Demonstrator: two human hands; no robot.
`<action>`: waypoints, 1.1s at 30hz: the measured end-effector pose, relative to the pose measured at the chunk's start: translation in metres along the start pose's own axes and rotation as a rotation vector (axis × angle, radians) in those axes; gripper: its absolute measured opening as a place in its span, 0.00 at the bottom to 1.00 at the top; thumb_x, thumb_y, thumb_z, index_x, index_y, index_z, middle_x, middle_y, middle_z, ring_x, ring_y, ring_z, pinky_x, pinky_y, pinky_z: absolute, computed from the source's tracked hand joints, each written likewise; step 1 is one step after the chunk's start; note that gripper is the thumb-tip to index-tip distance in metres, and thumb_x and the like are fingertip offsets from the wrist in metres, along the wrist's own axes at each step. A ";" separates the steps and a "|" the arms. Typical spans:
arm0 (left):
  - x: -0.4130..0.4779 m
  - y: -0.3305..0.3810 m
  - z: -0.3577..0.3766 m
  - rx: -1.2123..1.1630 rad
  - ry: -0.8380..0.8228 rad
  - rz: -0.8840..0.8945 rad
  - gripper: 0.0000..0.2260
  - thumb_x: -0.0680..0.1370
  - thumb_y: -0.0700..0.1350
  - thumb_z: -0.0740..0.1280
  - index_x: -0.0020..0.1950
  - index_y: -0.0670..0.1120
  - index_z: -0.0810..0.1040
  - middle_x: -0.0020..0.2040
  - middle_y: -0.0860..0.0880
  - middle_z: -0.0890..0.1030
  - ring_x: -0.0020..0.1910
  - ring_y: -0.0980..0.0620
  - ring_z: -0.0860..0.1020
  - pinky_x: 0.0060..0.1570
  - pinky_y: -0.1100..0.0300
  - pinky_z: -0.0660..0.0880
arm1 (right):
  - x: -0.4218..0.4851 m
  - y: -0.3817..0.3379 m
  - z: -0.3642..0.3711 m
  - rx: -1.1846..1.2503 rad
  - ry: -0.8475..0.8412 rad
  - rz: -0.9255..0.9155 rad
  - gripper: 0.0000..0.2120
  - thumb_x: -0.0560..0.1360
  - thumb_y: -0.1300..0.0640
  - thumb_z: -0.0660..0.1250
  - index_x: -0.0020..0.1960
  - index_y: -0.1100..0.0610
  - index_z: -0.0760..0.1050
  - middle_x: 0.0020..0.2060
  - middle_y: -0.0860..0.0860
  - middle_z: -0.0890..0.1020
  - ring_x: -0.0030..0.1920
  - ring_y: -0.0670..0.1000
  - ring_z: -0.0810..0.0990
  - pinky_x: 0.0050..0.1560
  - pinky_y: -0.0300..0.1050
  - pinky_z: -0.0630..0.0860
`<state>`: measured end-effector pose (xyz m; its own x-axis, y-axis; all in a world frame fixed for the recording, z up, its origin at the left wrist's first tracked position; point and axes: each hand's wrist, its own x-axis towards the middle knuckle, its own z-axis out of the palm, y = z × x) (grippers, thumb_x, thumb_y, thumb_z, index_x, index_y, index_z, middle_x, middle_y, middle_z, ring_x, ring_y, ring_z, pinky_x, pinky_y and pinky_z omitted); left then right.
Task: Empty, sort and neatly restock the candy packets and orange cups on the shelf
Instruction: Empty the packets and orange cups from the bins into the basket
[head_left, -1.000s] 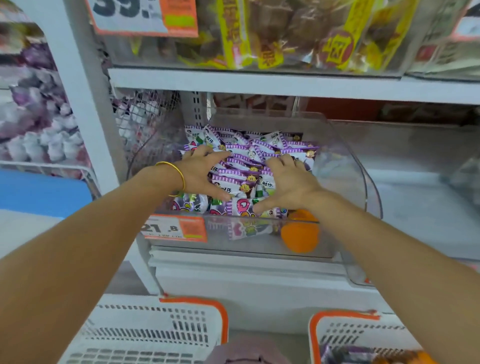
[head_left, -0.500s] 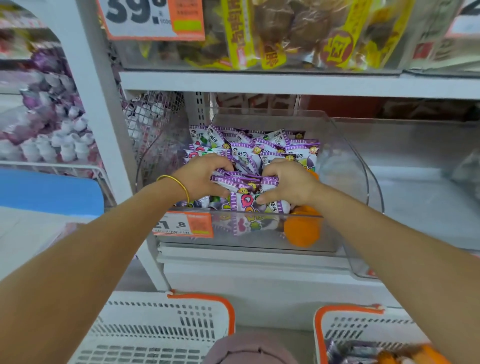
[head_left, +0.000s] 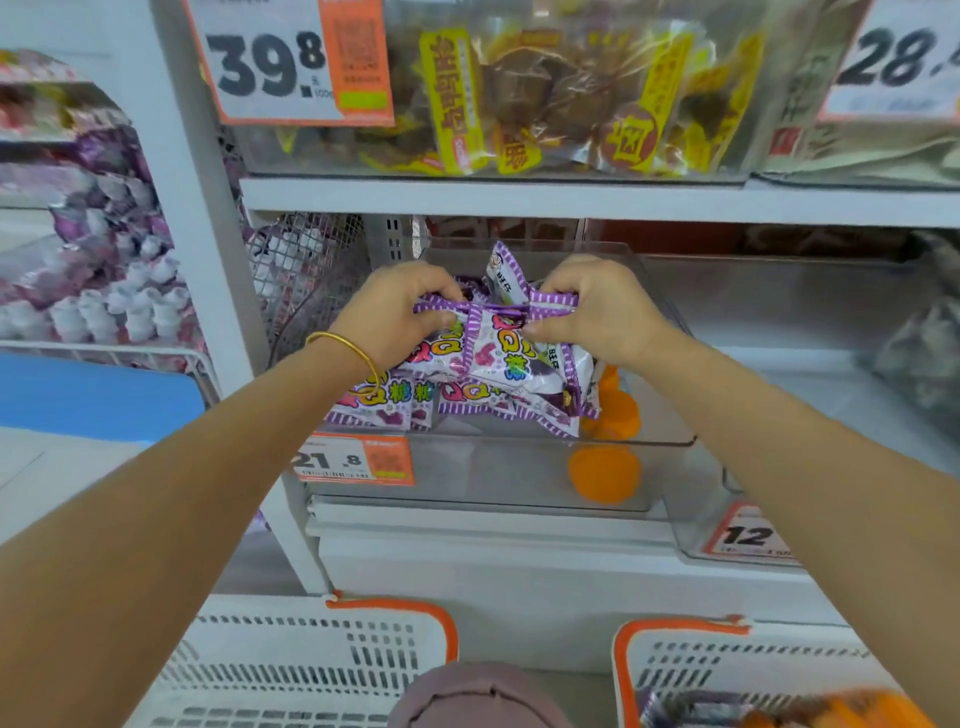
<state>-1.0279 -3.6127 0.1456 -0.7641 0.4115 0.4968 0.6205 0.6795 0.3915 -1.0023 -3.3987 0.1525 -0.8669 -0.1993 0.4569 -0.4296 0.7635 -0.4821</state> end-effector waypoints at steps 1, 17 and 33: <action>0.000 0.004 -0.003 0.006 0.004 0.015 0.08 0.73 0.35 0.70 0.52 0.38 0.80 0.46 0.49 0.73 0.49 0.52 0.71 0.51 0.67 0.64 | -0.001 -0.002 -0.005 0.006 -0.004 -0.002 0.14 0.65 0.58 0.78 0.44 0.65 0.79 0.35 0.48 0.70 0.42 0.51 0.70 0.37 0.41 0.59; -0.030 0.107 -0.026 -0.001 0.000 0.362 0.02 0.75 0.46 0.64 0.46 0.53 0.75 0.44 0.55 0.75 0.45 0.56 0.71 0.52 0.70 0.61 | -0.108 -0.036 -0.099 0.028 0.116 -0.022 0.15 0.63 0.57 0.79 0.32 0.48 0.72 0.38 0.48 0.76 0.39 0.47 0.74 0.40 0.35 0.67; -0.152 0.291 0.215 -0.258 -0.447 0.283 0.05 0.75 0.41 0.67 0.51 0.45 0.79 0.49 0.48 0.78 0.50 0.46 0.73 0.49 0.61 0.60 | -0.390 0.103 -0.167 -0.067 -0.215 0.461 0.19 0.59 0.31 0.73 0.32 0.44 0.73 0.35 0.47 0.75 0.39 0.50 0.78 0.44 0.46 0.74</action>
<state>-0.7691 -3.3471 0.0171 -0.5281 0.8095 0.2566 0.7912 0.3593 0.4949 -0.6663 -3.1402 0.0498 -0.9979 0.0513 0.0406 0.0209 0.8378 -0.5455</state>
